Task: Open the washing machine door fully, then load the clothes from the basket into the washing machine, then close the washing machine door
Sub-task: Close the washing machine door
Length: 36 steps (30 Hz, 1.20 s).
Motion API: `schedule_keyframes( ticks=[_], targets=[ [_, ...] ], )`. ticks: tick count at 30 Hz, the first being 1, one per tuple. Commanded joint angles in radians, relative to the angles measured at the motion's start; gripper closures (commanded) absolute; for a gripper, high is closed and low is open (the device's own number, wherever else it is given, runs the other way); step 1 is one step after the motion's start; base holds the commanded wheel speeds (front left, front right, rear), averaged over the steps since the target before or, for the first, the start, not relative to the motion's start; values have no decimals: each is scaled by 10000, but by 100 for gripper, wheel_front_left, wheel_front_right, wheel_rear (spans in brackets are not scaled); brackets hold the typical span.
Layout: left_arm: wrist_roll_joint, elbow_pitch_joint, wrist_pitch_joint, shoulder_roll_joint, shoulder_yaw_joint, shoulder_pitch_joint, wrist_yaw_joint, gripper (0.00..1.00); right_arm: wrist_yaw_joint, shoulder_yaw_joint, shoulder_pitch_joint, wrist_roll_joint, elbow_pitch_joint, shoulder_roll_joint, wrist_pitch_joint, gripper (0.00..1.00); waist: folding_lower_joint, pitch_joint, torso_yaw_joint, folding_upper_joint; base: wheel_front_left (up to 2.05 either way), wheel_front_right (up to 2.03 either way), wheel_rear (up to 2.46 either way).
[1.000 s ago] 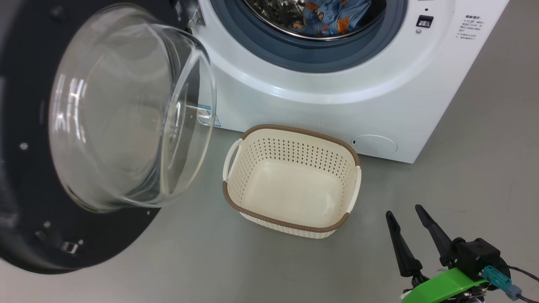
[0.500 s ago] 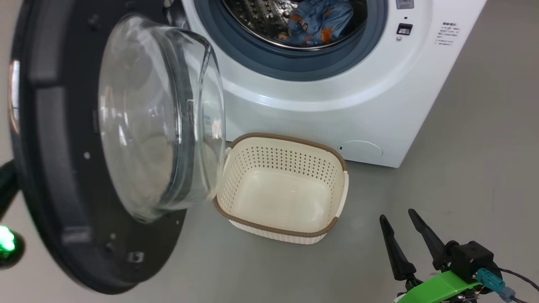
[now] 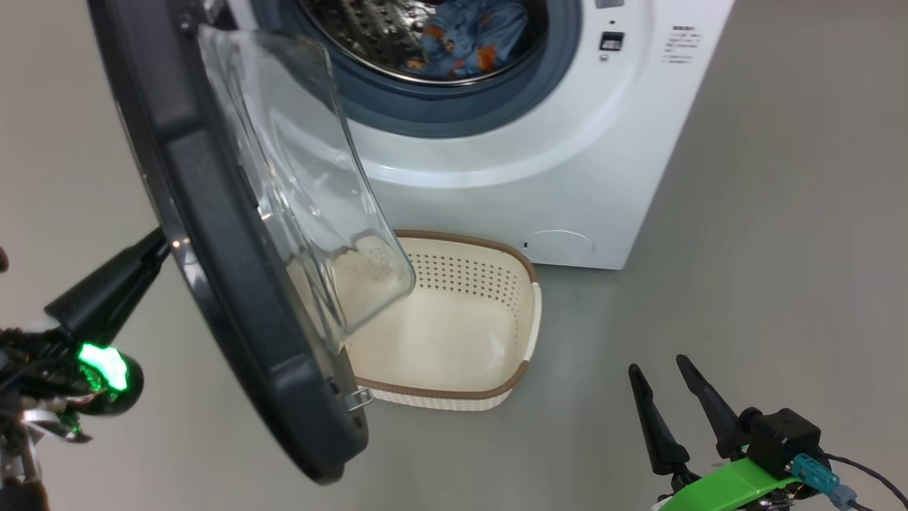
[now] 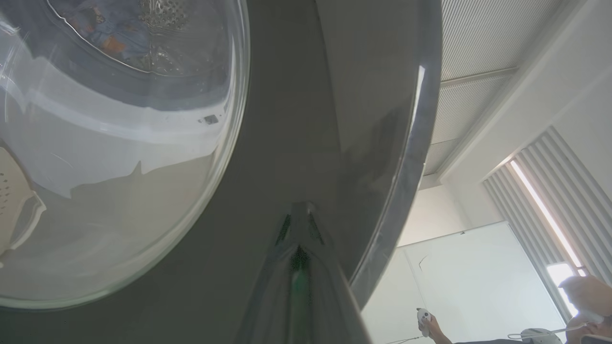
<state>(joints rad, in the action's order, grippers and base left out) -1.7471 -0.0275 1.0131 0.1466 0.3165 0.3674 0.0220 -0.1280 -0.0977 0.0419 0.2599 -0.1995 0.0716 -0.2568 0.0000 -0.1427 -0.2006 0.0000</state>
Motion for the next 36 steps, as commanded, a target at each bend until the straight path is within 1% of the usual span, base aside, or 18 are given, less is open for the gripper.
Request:
schedule_keyframes(
  ticks=[1, 6, 7, 16, 17, 26, 36],
  targets=[
    [149, -375, -56, 158, 126, 523, -26, 100, -27, -245, 206, 146, 198, -52, -49, 0, 0, -98, 402, 0, 0, 0, 0],
    [412, -221, -424, -7, 70, 875, -259, 100, -27, -219, 298, 181, 195, -120, -49, 0, 0, -250, 1035, 0, 0, 0, 0],
    [475, -144, -523, -80, 28, 990, -320, 100, -27, -188, 312, 188, 195, -138, -49, 0, 0, -280, 1299, 0, 0, 0, 0],
    [1046, 510, -1216, -45, 157, 1633, -782, 100, -27, -127, 370, 224, 244, -191, -49, 0, 0, -425, 2453, 0, 0, 0, 0],
    [1046, 510, -1216, -45, 157, 1633, -782, 100, -27, -127, 370, 224, 244, -191, -49, 0, 0, -425, 2453, 0, 0, 0, 0],
    [1566, 1401, -1966, 160, 413, 2455, -1144, 100, -27, -174, 509, 209, 370, -209, -49, 0, 0, -766, 3342, 0, 0, 0, 0],
    [1993, 2279, -2687, 529, 806, 3105, -1404, 100, -27, -187, 634, 420, 516, -212, -49, 0, 0, -1106, 4073, 0, 0, 0, 0]
  ],
)
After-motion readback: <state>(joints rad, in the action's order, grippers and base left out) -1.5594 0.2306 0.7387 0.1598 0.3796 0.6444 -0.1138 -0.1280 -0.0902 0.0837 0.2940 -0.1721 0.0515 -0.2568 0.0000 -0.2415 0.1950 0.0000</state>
